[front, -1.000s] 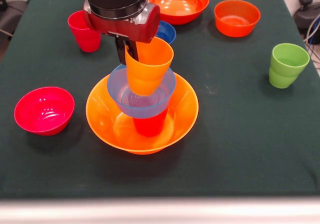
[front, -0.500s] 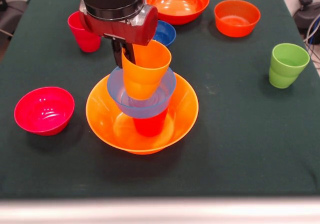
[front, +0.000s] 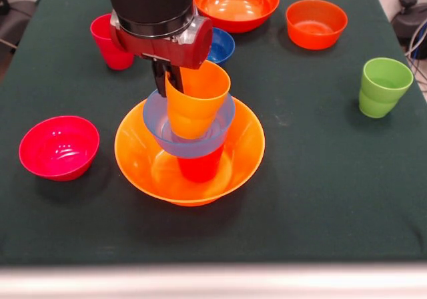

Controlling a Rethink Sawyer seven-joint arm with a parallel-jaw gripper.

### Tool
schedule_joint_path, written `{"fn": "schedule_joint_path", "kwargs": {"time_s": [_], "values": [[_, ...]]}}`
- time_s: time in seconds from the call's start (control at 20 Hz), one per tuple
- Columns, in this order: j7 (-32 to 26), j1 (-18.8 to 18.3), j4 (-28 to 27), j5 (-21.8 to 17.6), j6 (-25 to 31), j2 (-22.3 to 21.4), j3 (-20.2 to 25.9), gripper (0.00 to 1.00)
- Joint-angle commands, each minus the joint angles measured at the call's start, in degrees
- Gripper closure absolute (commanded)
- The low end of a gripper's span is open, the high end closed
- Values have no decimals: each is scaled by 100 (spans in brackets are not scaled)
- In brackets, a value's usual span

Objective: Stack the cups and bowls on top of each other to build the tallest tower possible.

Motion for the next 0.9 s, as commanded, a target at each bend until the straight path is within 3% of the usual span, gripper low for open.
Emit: {"fn": "schedule_joint_path", "kwargs": {"time_s": [0.05,0.85,0.9], "values": [[-863,234,245,-267,-195,-33,268,100],[-805,275,119,-288,-169,23,212,100],[-837,285,94,-312,-152,31,204,0]]}}
